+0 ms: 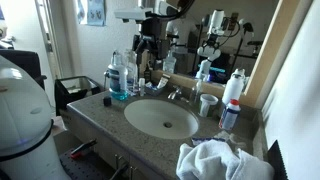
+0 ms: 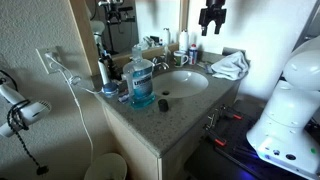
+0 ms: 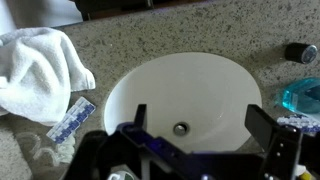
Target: Place the black lid on the mouthwash bottle
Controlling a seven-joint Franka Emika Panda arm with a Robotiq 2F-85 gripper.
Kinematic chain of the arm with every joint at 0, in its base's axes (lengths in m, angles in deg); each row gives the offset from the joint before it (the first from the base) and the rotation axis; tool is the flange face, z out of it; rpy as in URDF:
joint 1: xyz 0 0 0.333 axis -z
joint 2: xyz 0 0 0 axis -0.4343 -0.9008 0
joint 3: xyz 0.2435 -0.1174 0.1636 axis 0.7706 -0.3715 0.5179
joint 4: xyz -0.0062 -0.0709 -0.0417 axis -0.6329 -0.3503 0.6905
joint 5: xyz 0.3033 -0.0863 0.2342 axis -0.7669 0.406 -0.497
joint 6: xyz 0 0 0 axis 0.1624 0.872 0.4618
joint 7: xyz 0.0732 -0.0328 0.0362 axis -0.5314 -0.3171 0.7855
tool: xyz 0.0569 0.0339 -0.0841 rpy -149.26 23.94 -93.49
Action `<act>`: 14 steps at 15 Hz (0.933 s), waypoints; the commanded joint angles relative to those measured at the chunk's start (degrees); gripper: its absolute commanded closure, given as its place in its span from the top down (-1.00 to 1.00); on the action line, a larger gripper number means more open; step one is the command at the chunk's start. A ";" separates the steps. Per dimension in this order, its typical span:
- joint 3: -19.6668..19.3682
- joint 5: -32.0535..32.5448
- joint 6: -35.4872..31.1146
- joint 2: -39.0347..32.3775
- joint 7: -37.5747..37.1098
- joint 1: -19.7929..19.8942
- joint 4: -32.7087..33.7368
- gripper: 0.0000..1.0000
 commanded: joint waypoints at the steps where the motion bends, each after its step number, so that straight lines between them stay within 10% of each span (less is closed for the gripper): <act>1: 0.23 -0.15 0.14 -0.07 0.15 0.30 0.14 1.00; 14: 5.99 -0.50 -0.11 2.60 -4.99 -1.76 -2.80 1.00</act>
